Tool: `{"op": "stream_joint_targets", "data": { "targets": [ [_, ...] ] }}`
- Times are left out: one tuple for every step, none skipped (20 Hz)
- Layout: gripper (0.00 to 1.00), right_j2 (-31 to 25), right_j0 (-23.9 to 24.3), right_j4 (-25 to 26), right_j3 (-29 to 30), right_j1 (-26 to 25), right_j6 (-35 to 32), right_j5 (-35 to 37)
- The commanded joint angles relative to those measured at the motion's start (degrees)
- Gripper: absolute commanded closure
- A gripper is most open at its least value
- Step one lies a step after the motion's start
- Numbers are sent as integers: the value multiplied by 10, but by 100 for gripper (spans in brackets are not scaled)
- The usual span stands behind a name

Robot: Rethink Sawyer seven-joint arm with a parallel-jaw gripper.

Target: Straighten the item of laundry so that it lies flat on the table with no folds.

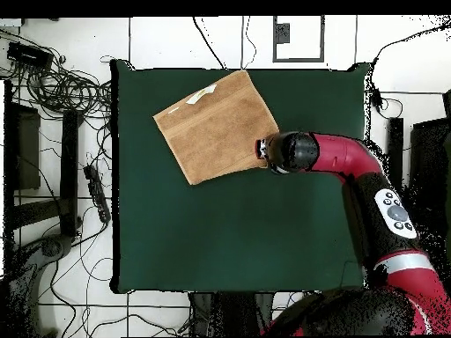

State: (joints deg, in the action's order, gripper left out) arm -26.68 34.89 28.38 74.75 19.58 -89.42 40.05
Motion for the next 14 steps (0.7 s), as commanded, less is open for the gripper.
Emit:
{"op": "stream_joint_targets", "data": {
  "targets": [
    [100,-73,-17,27,-35,-9,207,90],
    [100,-76,-18,29,-44,-11,222,99],
    [100,-78,-19,30,-52,-13,236,108],
    [100,-81,-19,32,-61,-15,250,117],
    [100,-82,-21,33,-67,-17,258,124],
    [100,-86,-21,34,-79,-20,274,137],
    [100,-88,-22,35,-88,-22,286,145],
    [100,-91,-23,36,-97,-24,298,154],
    [100,-93,-23,36,-102,-26,305,158],
    [100,-95,-25,36,-113,-29,317,167],
    [100,-96,-26,36,-117,-30,322,170],
    [100,-97,-27,36,-121,-32,327,173],
    [100,-98,-27,36,-125,-34,331,176],
    [100,-98,-30,36,-134,-37,337,184]
  ]
}}
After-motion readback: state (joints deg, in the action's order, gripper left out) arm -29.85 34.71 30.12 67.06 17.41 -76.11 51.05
